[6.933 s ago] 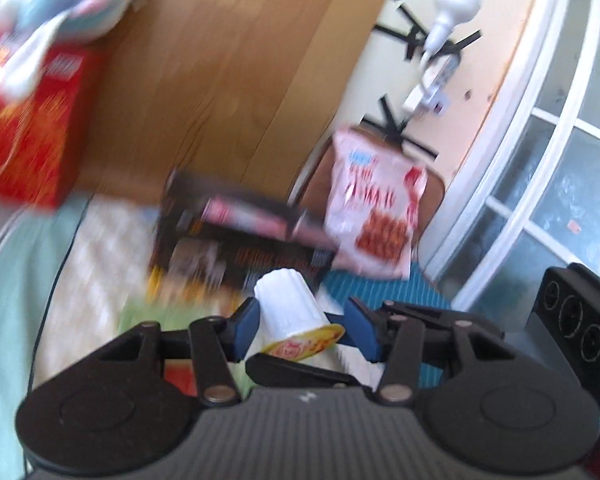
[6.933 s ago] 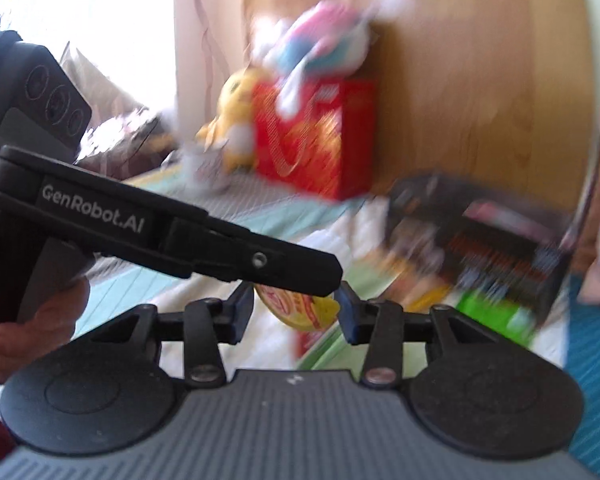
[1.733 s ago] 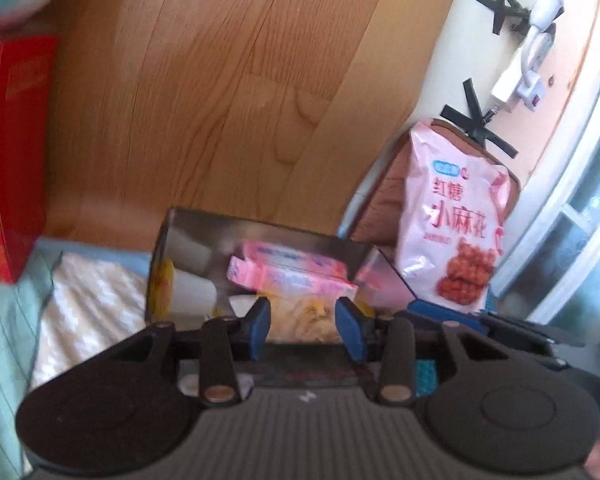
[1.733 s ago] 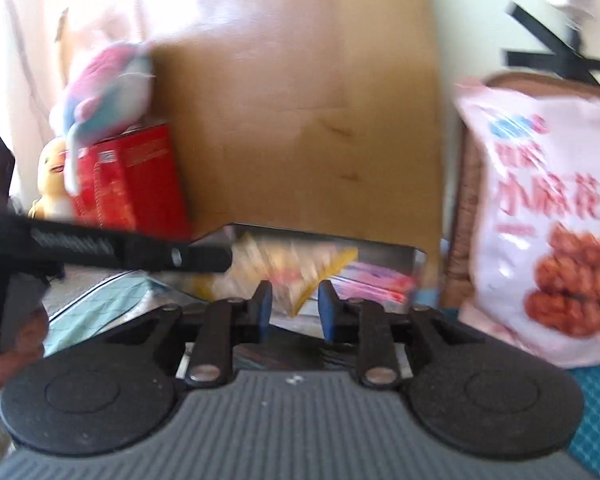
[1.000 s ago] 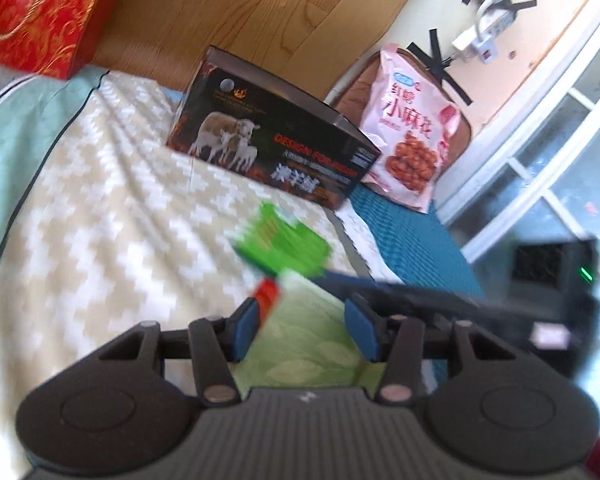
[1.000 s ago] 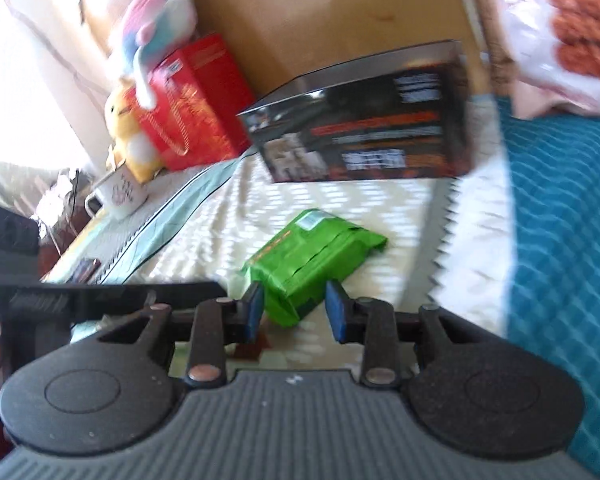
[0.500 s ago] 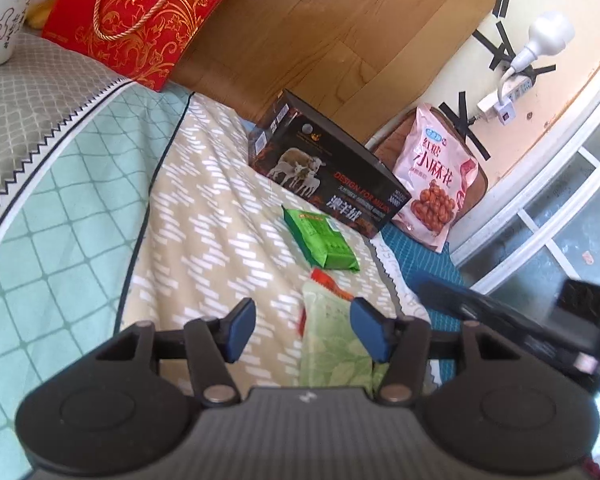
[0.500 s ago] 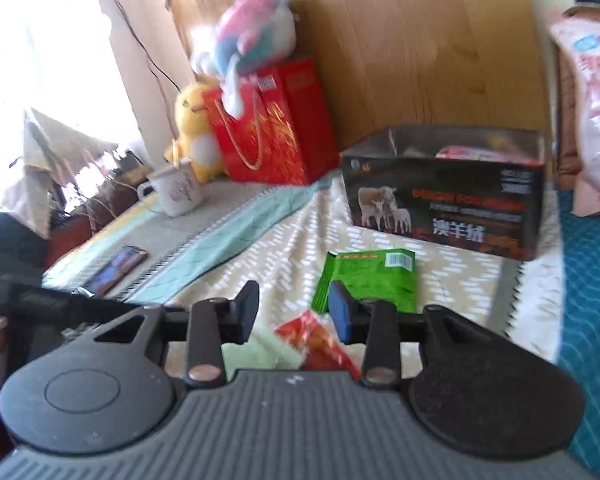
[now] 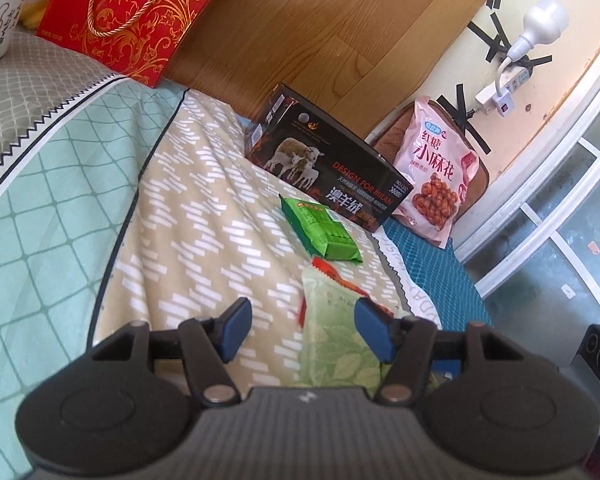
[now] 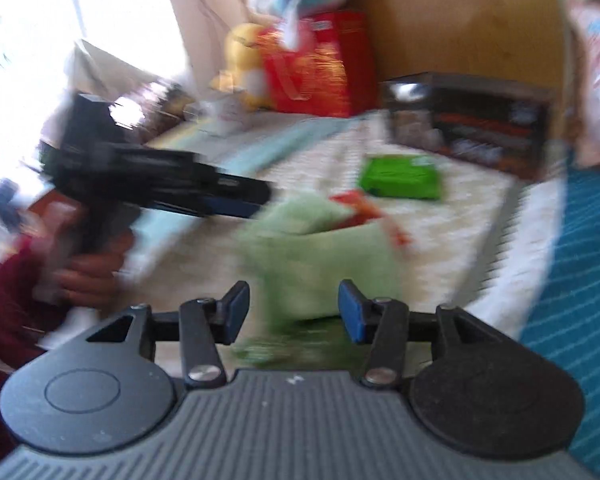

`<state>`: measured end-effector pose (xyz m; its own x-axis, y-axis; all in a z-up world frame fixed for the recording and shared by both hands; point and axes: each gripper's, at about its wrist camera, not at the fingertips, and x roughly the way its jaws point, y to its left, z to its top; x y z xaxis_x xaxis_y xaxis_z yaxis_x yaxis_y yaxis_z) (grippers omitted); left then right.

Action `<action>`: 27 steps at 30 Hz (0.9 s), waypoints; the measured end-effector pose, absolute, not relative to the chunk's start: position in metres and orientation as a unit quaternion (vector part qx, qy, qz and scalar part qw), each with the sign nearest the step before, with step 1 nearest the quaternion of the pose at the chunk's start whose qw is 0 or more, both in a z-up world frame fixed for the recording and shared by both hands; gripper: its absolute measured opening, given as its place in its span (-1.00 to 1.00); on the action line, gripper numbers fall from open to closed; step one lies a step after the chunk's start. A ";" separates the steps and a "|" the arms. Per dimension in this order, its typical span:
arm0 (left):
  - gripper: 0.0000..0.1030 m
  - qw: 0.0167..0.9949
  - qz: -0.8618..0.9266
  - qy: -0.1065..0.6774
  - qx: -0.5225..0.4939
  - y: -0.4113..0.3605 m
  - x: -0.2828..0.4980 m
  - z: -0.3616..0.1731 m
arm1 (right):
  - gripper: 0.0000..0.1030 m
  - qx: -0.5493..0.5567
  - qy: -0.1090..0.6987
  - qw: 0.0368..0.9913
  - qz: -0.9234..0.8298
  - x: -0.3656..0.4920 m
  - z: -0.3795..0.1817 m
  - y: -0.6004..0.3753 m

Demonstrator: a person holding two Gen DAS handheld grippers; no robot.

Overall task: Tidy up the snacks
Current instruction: 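Move the left gripper toward the green leaf-print bag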

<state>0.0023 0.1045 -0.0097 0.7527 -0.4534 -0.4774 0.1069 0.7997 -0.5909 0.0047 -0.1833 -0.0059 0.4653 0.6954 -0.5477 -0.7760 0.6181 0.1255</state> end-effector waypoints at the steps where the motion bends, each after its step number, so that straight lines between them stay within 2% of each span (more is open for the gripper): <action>1: 0.14 0.895 -0.157 0.313 -0.276 0.105 0.002 -0.010 | 0.15 -0.084 0.278 0.863 0.414 0.006 -0.007 -0.183; 4: 0.18 0.895 -0.160 0.308 -0.281 0.106 0.002 -0.011 | 0.19 -0.111 0.251 0.908 0.317 0.019 -0.011 -0.190; 6: 0.22 0.895 -0.162 0.305 -0.283 0.106 0.002 -0.012 | 0.18 -0.089 0.261 0.917 0.289 0.032 -0.011 -0.203; 12: 0.34 0.894 -0.170 0.300 -0.285 0.106 0.002 -0.013 | 0.21 -0.034 0.257 0.907 0.332 0.036 -0.007 -0.213; 27: 0.36 0.897 -0.166 0.293 -0.288 0.107 0.001 -0.013 | 0.23 0.038 0.291 0.875 0.386 0.041 -0.015 -0.194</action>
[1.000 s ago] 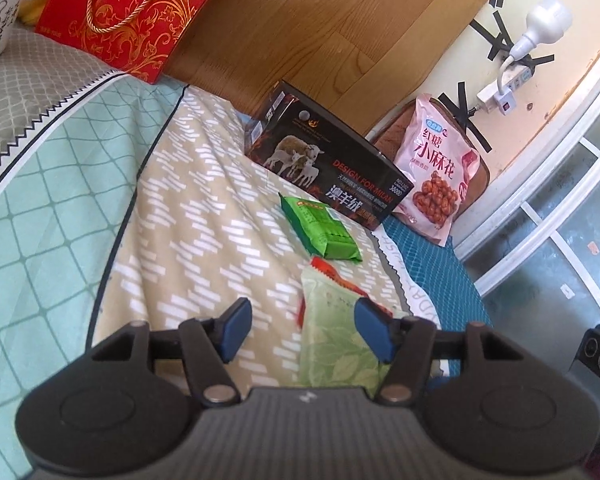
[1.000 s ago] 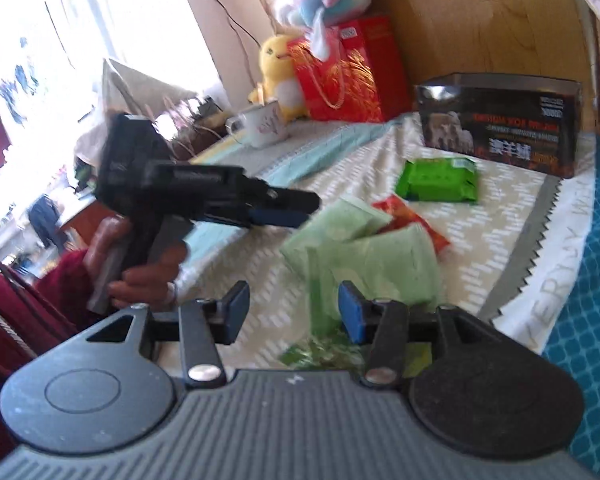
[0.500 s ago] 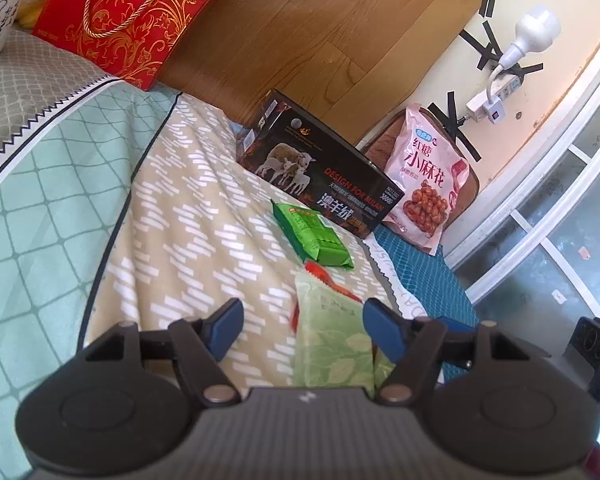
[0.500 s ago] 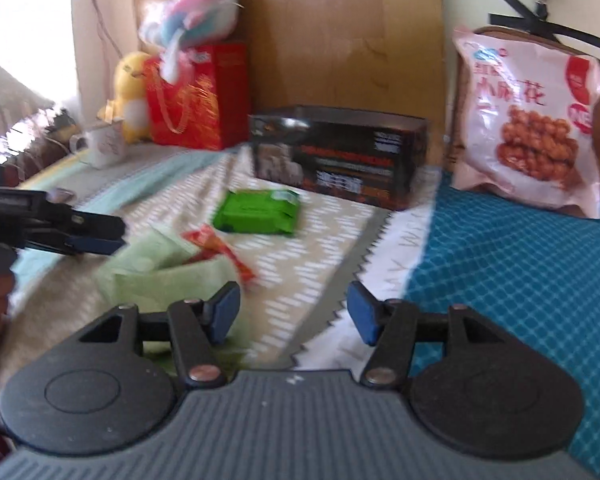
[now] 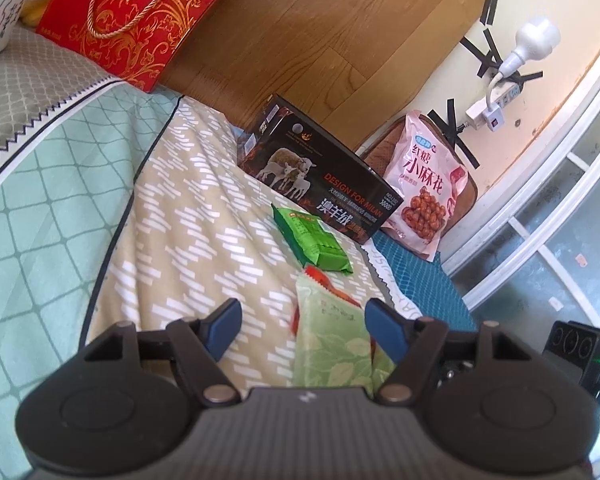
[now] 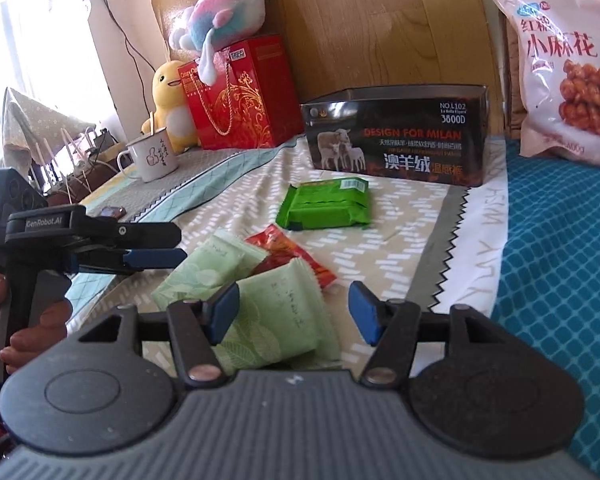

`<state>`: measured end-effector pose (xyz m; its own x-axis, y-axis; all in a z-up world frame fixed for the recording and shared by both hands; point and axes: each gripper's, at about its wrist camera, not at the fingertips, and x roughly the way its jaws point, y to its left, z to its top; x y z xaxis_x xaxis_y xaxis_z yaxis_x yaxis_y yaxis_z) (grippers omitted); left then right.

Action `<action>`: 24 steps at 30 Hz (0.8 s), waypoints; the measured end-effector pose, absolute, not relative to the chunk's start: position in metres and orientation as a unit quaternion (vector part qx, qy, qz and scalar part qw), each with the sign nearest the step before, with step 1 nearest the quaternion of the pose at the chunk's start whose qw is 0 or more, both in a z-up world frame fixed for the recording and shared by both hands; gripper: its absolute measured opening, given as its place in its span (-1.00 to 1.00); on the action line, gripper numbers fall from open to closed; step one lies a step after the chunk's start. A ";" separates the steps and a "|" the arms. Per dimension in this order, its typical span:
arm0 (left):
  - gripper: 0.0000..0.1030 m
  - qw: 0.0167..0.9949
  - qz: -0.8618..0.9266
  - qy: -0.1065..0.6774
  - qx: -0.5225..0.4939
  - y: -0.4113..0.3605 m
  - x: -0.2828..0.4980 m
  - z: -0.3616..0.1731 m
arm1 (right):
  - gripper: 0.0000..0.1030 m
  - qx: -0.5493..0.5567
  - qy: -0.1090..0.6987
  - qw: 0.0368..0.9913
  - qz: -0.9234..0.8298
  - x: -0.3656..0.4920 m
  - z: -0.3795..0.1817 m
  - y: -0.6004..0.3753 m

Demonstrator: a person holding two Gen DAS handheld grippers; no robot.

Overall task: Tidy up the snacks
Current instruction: 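Move the left gripper toward the green leaf-print bag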

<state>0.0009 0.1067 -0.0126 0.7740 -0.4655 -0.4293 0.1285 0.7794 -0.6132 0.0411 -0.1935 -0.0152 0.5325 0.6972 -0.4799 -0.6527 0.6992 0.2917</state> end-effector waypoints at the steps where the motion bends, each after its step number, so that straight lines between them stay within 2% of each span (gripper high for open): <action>1: 0.37 0.899 -0.163 0.293 -0.282 0.105 0.001 -0.012 | 0.24 0.042 0.291 0.875 0.386 0.042 -0.015 -0.195; 9: 0.42 0.912 -0.150 0.290 -0.248 0.096 -0.001 -0.008 | 0.41 0.075 0.294 0.871 0.387 0.049 -0.024 -0.205; 24: 0.45 0.919 -0.144 0.290 -0.226 0.091 -0.002 -0.006 | 0.42 0.084 0.296 0.868 0.391 0.052 -0.026 -0.208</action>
